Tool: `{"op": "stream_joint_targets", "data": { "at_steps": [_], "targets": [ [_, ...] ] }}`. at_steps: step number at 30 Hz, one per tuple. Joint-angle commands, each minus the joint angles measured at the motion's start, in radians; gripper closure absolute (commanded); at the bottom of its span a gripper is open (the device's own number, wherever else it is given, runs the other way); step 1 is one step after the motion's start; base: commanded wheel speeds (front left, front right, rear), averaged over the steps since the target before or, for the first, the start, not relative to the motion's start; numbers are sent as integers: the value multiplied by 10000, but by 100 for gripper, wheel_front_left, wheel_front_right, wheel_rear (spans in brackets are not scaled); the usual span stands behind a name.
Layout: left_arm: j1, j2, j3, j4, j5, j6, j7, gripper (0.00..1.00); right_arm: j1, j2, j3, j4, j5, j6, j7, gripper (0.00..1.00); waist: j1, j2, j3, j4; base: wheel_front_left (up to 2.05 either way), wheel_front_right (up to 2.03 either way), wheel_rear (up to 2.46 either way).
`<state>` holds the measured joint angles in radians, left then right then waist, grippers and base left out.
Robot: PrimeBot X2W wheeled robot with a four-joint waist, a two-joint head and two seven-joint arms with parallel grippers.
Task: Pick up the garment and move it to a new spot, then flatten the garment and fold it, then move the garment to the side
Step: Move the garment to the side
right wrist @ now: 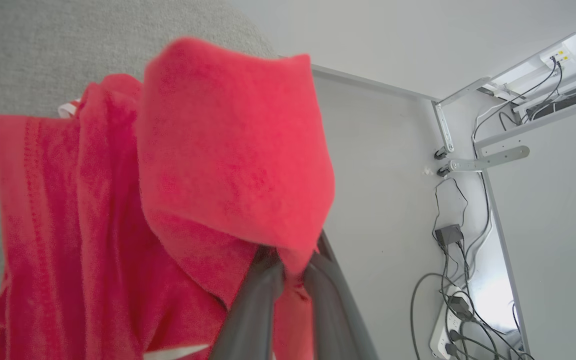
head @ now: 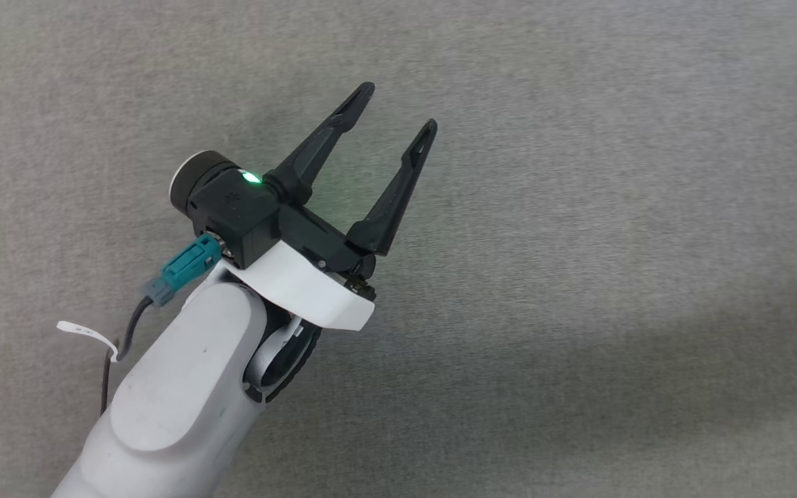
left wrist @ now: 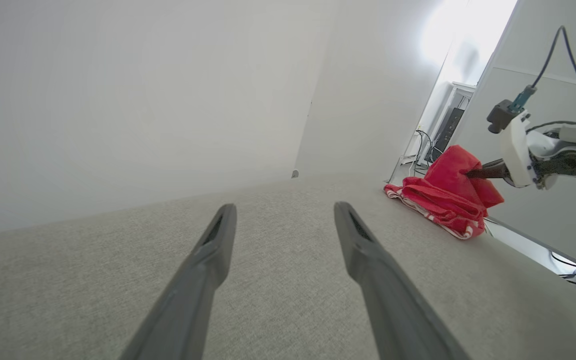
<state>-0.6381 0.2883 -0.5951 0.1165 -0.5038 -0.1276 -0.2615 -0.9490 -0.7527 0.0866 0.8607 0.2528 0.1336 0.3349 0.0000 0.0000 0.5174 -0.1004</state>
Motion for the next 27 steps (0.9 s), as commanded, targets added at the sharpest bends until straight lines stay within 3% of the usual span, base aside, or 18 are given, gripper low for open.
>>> {"op": "stream_joint_targets", "data": {
  "at_steps": [1, 2, 3, 4, 12, 20, 27],
  "targets": [
    [-160, 1, -21, 2, -97, -34, -42, 0, -122, 61, -145, 124, -161, -51, -153, 99, 0, 0, 87, 124, 0, 0, 0],
    [-183, -8, -53, 4, -95, -34, -42, 0, -174, 85, -297, 288, -359, -51, -284, 76, 0, 0, 113, 186, 0, 0, 0],
    [-181, -17, -51, 16, -115, -34, -43, 0, -262, 192, -596, 597, -680, -51, -482, 27, 0, 0, 135, 277, 0, 0, 0],
    [-160, -10, -28, 17, -113, -34, -44, 0, -326, 221, -792, 756, -879, -51, -557, 0, 0, 0, 136, 307, 0, 0, 0],
    [255, 140, 417, -144, -165, -34, -44, 0, -694, 568, -1489, 1011, -1781, -51, -1024, 0, 0, 0, -96, 220, 0, 0, 0],
    [812, 235, 1053, -297, -6, -34, -44, 0, -706, 776, -1778, 855, -1812, -51, -1297, 0, 0, 0, -472, 14, 0, 0, 0],
    [1355, 190, 1653, -467, -58, -34, -42, 0, -417, 1333, -1831, 466, -1476, -51, -1778, 0, 0, 0, -881, -23, 0, 0, 0]
  ]
}}
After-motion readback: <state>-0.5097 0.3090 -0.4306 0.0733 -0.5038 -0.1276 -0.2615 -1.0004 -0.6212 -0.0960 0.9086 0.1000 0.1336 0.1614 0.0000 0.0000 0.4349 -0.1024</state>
